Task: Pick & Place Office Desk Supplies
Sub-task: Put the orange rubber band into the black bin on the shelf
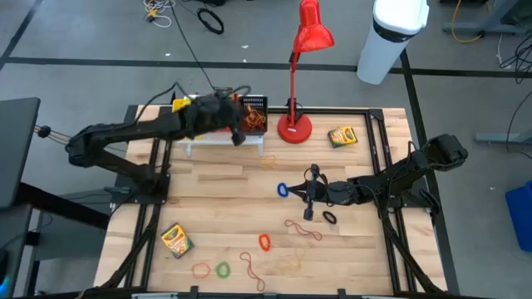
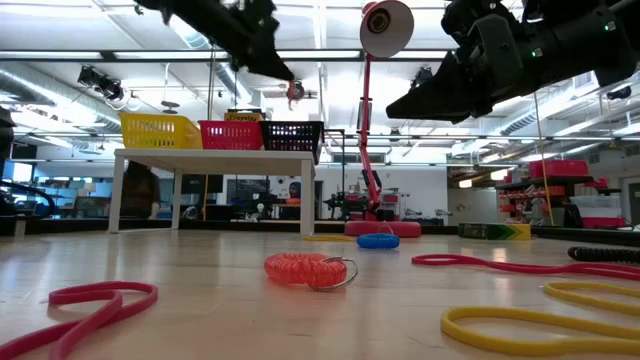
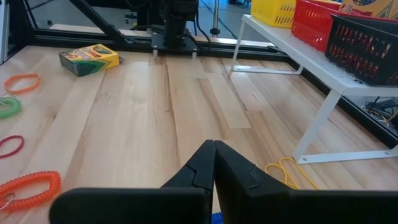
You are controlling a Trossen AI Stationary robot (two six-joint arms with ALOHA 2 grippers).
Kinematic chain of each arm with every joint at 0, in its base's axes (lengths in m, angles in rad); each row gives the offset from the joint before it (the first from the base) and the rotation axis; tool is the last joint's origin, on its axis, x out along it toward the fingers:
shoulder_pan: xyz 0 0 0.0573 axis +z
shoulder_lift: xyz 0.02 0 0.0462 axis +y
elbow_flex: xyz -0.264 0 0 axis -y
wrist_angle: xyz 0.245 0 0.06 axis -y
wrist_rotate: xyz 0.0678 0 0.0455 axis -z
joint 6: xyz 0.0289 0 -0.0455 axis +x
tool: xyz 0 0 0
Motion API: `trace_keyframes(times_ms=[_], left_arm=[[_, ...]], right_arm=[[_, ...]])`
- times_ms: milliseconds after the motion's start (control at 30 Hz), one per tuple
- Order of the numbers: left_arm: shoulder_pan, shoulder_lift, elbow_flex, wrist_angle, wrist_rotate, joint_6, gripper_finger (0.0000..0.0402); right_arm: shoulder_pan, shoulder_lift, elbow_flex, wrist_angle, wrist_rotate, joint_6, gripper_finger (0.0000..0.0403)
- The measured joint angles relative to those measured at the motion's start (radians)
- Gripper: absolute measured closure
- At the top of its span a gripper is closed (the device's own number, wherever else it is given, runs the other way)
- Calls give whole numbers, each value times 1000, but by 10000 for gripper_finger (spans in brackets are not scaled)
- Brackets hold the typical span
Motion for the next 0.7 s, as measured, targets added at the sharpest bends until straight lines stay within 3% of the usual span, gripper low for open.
trace_keyframes(times_ms=[233, 367, 700], left_arm=[[137, 136, 8, 82, 185, 2, 396], [154, 197, 8, 113, 192, 6, 386], [152, 171, 8, 120, 190, 5, 268]], right_arm=[[0, 0, 0, 0, 0, 0, 386], [0, 0, 0, 0, 0, 0, 386], [0, 0, 0, -3, 2, -1, 386]])
